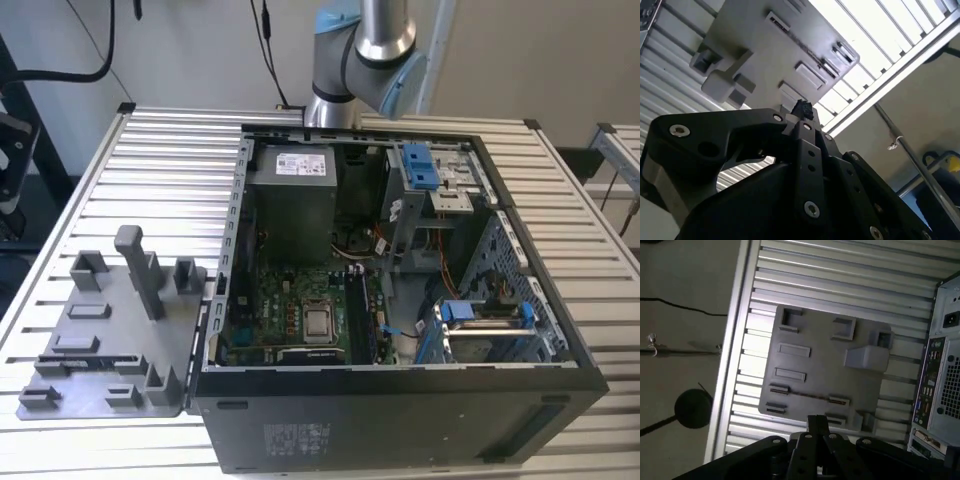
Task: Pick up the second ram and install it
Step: 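Pick up the second ram and move it above second insertion slot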
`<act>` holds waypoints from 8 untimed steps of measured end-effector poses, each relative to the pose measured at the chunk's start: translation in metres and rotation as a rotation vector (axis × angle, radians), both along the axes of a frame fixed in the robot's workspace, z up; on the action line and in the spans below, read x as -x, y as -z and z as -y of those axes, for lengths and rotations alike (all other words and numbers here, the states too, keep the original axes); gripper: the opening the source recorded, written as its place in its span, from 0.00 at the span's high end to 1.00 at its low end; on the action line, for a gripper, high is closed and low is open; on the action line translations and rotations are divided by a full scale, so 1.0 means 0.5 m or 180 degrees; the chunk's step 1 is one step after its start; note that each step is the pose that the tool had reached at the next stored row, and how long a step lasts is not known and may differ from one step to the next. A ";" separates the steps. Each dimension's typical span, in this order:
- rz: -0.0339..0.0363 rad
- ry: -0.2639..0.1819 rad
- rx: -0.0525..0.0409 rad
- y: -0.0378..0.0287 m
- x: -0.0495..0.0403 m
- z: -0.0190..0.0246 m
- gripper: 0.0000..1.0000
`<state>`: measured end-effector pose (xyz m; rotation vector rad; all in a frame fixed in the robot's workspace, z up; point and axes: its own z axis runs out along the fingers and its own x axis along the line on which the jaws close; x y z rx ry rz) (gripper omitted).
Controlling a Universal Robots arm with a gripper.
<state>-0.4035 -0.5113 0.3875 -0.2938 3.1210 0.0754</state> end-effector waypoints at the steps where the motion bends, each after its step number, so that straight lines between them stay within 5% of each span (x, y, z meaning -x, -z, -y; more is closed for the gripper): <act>1: 0.0000 -0.0059 0.0000 0.000 0.000 0.0000 0.89; 8: 0.0000 -0.0443 0.0001 0.000 0.000 0.0000 0.89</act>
